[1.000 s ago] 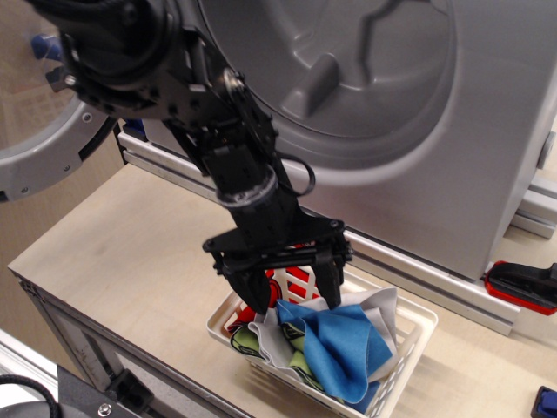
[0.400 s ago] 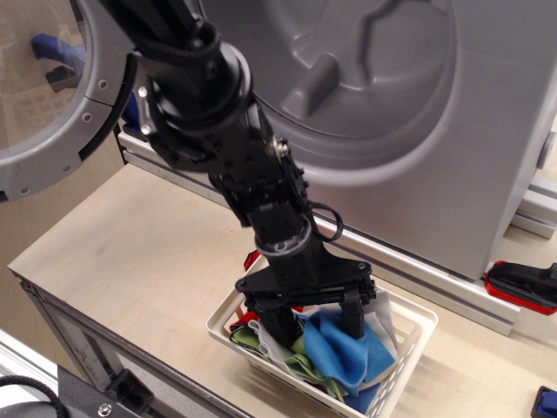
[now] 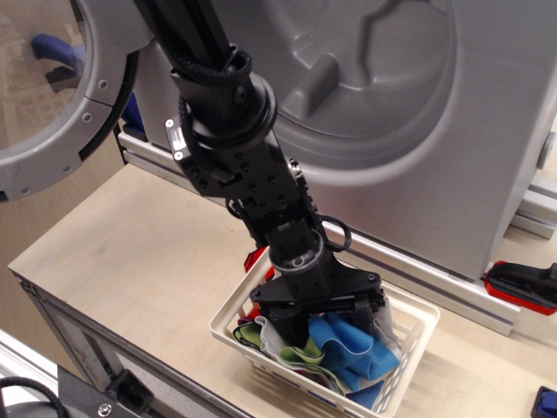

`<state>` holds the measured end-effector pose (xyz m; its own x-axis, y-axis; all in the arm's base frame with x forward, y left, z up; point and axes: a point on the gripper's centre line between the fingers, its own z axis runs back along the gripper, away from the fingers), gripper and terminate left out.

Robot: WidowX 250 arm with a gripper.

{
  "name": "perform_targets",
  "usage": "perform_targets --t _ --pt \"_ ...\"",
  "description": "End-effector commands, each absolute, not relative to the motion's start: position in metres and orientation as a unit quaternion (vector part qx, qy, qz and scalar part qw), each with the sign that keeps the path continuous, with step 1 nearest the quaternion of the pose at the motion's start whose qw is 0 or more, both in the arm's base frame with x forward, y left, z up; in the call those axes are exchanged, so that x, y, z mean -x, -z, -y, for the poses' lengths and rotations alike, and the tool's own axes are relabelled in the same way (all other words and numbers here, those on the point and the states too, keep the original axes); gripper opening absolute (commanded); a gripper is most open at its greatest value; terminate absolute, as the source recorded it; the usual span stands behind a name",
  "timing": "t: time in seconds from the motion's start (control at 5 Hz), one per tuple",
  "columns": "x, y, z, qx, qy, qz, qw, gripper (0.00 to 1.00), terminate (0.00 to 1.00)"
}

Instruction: Put clothes in laundry machine

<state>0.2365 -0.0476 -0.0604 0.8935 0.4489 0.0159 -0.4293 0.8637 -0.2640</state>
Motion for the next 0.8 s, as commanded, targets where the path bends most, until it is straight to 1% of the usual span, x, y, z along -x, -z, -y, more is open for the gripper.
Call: perform_targets --t 0.0,0.2,0.4,0.6 --pt "-0.244 0.056 0.051 0.114 -0.208 0.070 0.969 0.00 0.00" --pt "-0.240 0.036 0.049 0.088 -0.196 0.062 0.975 0.00 0.00" --pt "-0.239 0.009 0.049 0.071 -0.178 0.079 0.978 0.00 0.00" --pt "-0.238 -0.012 0.049 0.070 -0.177 0.114 0.975 0.00 0.00"
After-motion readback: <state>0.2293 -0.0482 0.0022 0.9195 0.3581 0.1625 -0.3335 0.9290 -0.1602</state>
